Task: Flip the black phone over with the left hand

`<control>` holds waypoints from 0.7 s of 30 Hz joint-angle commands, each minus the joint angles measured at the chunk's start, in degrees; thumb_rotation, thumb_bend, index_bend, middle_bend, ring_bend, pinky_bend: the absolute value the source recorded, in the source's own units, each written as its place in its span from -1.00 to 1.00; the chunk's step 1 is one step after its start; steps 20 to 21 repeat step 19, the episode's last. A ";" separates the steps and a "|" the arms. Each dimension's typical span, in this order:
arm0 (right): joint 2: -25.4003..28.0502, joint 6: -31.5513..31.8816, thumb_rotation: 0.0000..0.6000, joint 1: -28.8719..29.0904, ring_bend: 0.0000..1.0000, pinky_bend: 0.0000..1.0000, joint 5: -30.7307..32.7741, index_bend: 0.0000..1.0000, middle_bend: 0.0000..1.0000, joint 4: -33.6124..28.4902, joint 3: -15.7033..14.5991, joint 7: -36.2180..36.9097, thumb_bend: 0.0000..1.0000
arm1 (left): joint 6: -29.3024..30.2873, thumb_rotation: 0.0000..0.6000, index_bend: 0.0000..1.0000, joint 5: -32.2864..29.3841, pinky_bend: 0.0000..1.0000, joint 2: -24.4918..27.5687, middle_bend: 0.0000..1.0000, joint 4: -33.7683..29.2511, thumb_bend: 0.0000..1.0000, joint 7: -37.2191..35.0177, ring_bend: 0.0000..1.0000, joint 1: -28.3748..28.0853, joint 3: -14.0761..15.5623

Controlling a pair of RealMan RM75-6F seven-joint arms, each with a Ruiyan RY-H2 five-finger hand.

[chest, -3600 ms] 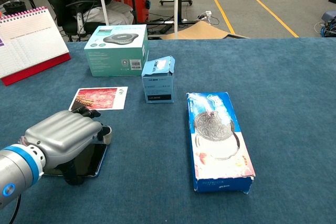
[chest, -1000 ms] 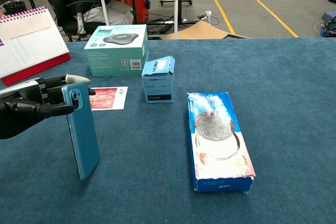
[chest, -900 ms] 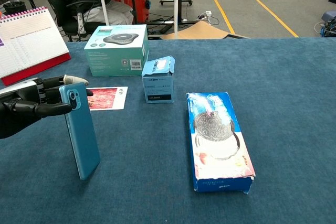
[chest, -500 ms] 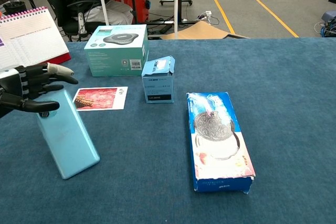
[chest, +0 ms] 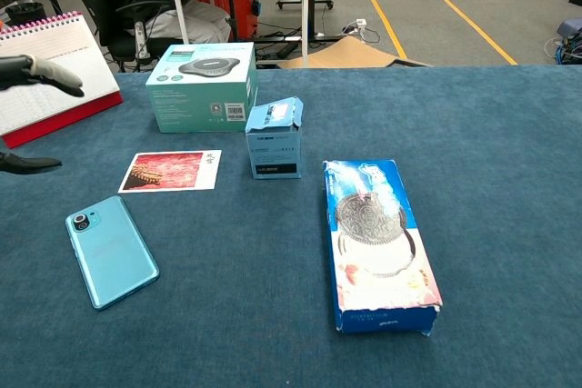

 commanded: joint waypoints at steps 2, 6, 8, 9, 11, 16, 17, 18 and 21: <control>0.21 0.11 1.00 -0.05 -1.00 -1.00 -0.12 -0.97 -1.00 -0.09 0.03 0.51 -1.00 | 6.79 1.00 -0.62 1.81 -1.00 5.18 -0.67 -9.74 -1.00 22.23 -1.00 2.81 -0.63; 0.48 0.25 1.00 -0.13 -1.00 -1.00 -0.20 -0.97 -1.00 -0.12 0.07 1.18 -1.00 | 9.61 1.00 -0.69 2.41 -1.00 8.39 -0.73 -15.10 -1.00 33.33 -1.00 5.12 0.21; 0.67 0.42 1.00 -0.20 -1.00 -1.00 -0.22 -0.97 -1.00 -0.15 0.14 1.63 -1.00 | 12.06 1.00 -0.72 2.39 -1.00 10.02 -0.75 -17.34 -1.00 38.15 -1.00 7.18 0.82; 0.75 0.47 1.00 -0.23 -1.00 -1.00 -0.22 -0.97 -1.00 -0.16 0.18 1.79 -1.00 | 12.95 1.00 -0.75 2.36 -1.00 10.47 -0.78 -17.93 -1.00 39.46 -1.00 8.00 1.14; 0.88 0.57 1.00 -0.29 -1.00 -1.00 -0.17 -0.97 -1.00 -0.22 0.24 2.11 -1.00 | 14.48 1.00 -0.86 2.31 -1.00 11.19 -0.89 -18.74 -1.00 40.59 -1.00 9.56 1.88; 1.00 0.62 1.00 -0.33 -1.00 -1.00 -0.28 -0.97 -1.00 -0.40 0.20 2.27 -1.00 | 15.10 1.00 -1.00 1.76 -1.00 13.10 -1.00 -18.43 -1.00 39.48 -1.00 11.66 3.37; 1.01 0.69 1.00 -0.35 -1.00 -1.00 -0.36 -0.97 -1.00 -0.46 0.18 2.26 -1.00 | 15.10 1.00 -1.00 1.62 -1.00 13.30 -1.00 -18.23 -1.00 39.07 -1.00 11.80 3.37; 1.02 0.78 1.00 -0.38 -1.00 -1.00 -0.43 -0.97 -1.00 -0.53 0.17 2.23 -1.00 | 14.99 1.00 -1.00 1.49 -1.00 13.43 -1.00 -18.06 -1.00 38.62 -1.00 11.91 3.40; 1.03 0.85 1.00 -0.40 -1.00 -1.00 -0.46 -0.97 -1.00 -0.60 0.17 2.19 -1.00 | 14.72 1.00 -1.00 1.30 -1.00 13.60 -1.00 -17.92 -1.00 38.33 -1.00 12.00 3.52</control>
